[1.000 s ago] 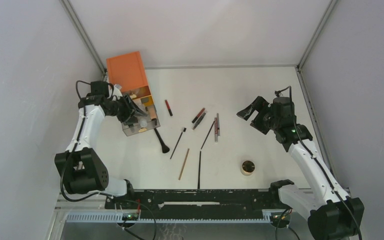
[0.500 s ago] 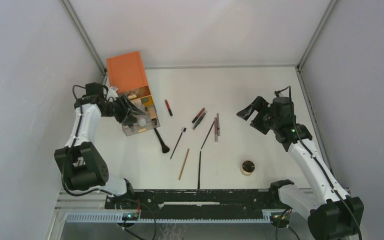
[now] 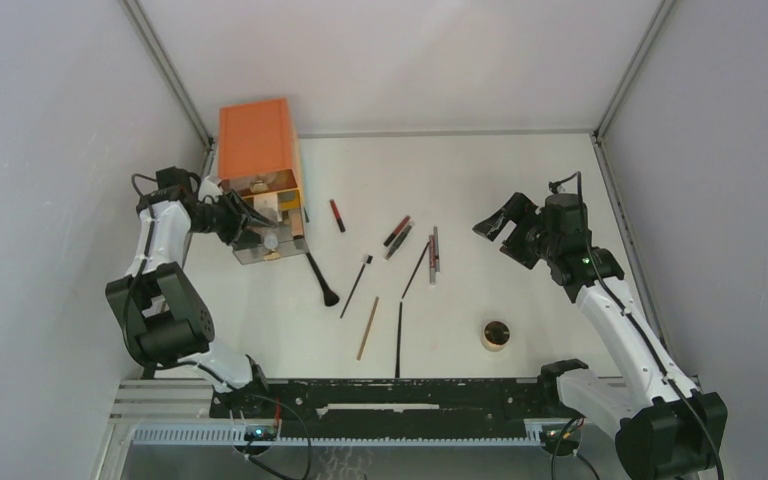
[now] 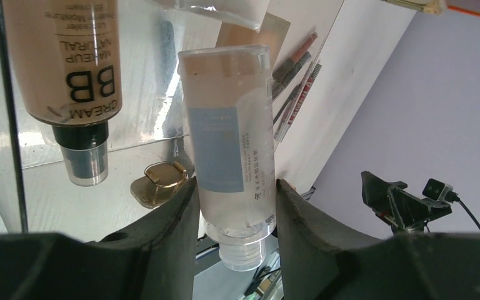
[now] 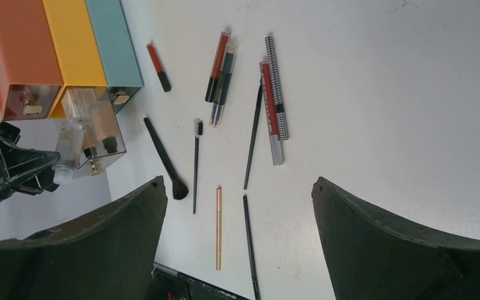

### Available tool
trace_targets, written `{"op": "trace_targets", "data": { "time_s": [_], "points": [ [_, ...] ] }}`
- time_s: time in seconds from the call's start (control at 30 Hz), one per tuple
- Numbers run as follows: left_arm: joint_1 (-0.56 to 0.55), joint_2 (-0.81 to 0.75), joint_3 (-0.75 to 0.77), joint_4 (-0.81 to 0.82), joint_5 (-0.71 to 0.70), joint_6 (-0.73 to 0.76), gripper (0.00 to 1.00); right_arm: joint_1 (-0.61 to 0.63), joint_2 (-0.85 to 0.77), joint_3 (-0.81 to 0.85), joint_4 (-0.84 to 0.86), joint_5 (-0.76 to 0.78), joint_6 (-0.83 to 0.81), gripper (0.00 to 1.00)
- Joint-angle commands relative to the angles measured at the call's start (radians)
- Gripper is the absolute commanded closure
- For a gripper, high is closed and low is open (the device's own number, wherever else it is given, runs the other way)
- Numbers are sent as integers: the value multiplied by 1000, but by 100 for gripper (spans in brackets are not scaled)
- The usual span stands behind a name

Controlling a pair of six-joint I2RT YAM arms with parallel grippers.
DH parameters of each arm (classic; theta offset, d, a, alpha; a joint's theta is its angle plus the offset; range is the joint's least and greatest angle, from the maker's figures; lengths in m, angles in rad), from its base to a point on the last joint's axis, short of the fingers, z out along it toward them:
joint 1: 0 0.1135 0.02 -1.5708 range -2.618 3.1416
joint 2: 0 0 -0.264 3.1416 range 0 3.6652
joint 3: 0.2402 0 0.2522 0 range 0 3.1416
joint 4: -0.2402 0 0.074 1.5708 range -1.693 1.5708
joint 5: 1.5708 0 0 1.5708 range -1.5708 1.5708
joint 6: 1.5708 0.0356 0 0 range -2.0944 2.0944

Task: Organize the makeup
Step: Place the makeup in the drawer.

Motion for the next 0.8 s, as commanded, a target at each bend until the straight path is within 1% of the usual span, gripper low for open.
{"op": "trace_targets", "data": {
  "time_s": [0.0,0.13,0.2,0.43,0.53,0.67,0.77],
  "points": [
    [0,8,32,-15,-43,20,100,2,0,5,40,0,6,7],
    [0,40,55,-9,-47,17,100,13,8,4,52,-2,10,7],
    [0,44,65,3,-26,5,100,18,5,4,51,-1,13,8],
    [0,38,155,-38,-68,13,100,23,-9,5,25,19,11,8],
    [1,64,194,-46,-43,12,99,26,-9,4,32,16,14,8],
    [4,143,251,-114,67,58,98,29,-14,4,32,17,14,8],
    [4,140,245,-125,43,67,100,29,-19,5,21,22,9,7]
  ]
}}
